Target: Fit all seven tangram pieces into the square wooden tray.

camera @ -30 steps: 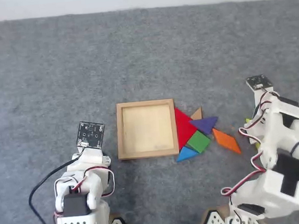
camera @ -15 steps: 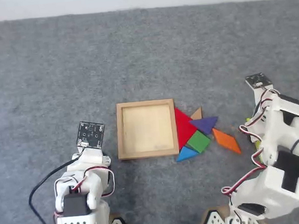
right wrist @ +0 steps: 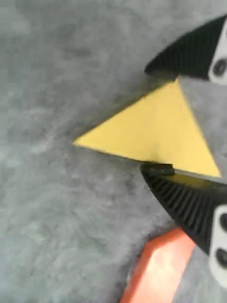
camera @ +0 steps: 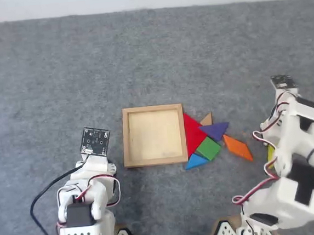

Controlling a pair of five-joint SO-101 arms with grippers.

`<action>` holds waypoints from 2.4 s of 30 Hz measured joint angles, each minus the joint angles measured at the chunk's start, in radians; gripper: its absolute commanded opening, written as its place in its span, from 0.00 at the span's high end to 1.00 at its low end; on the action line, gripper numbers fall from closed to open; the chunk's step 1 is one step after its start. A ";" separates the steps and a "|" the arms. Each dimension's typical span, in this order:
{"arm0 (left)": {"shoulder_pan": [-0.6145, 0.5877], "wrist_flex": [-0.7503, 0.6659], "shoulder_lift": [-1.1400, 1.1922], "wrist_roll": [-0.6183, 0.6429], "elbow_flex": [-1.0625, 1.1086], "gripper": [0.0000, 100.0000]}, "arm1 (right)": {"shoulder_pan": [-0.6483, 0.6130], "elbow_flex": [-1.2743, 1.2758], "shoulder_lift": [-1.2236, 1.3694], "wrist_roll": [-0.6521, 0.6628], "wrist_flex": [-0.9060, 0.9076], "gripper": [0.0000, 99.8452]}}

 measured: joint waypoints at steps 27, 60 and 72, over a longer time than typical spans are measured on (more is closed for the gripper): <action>0.000 0.000 0.000 0.000 0.000 0.99 | 0.011 -0.038 0.112 -0.126 0.018 0.75; 0.000 0.000 0.000 0.000 0.000 0.99 | -0.802 -0.195 -0.238 -0.381 0.341 0.75; 0.000 0.000 0.000 0.000 0.000 0.99 | -1.086 -0.532 0.143 -0.634 0.307 0.75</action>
